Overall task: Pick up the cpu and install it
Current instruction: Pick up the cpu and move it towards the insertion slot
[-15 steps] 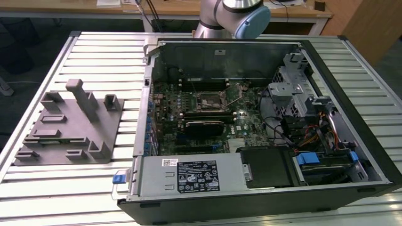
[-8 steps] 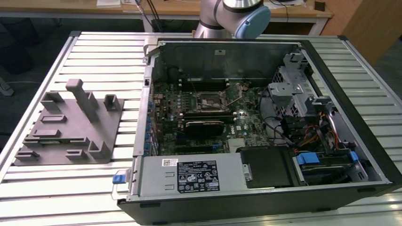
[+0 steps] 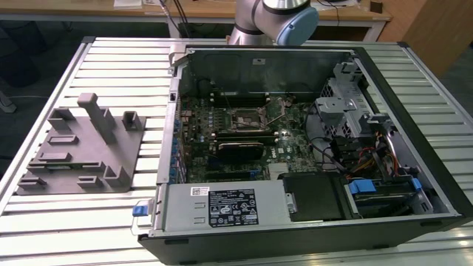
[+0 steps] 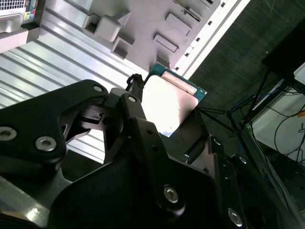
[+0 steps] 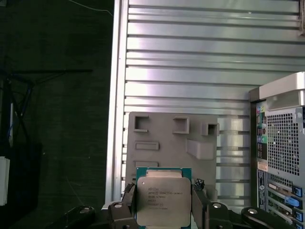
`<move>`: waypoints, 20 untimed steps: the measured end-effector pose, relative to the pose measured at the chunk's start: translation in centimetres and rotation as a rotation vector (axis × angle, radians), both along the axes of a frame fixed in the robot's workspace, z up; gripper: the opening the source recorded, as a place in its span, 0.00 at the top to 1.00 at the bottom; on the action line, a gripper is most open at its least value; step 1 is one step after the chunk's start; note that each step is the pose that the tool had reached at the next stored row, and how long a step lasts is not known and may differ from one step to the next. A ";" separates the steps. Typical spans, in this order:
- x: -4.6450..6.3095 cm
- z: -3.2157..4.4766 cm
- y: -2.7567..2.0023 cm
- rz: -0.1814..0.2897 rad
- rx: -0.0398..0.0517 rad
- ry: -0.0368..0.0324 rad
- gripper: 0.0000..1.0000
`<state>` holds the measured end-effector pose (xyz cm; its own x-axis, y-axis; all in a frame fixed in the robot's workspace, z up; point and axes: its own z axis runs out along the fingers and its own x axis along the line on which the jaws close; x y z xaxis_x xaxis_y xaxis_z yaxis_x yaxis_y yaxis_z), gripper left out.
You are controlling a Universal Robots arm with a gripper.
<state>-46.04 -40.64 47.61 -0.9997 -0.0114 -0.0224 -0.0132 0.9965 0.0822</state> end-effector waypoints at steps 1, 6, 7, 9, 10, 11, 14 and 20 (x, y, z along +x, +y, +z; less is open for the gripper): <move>0.1 0.00 0.02 0.000 -0.0001 0.0001 0.45; 0.4 0.01 0.15 0.000 -0.0001 0.0001 0.45; 0.4 0.01 0.17 0.000 -0.0001 0.0001 0.45; 0.5 0.00 0.19 0.000 0.0000 0.0000 0.45; 0.5 0.00 0.21 0.000 -0.0001 0.0000 0.45; 0.5 0.00 0.22 0.000 -0.0001 0.0000 0.45; 0.7 0.00 0.27 0.000 0.0000 0.0000 0.45; 1.0 0.00 0.33 0.000 0.0000 0.0000 0.45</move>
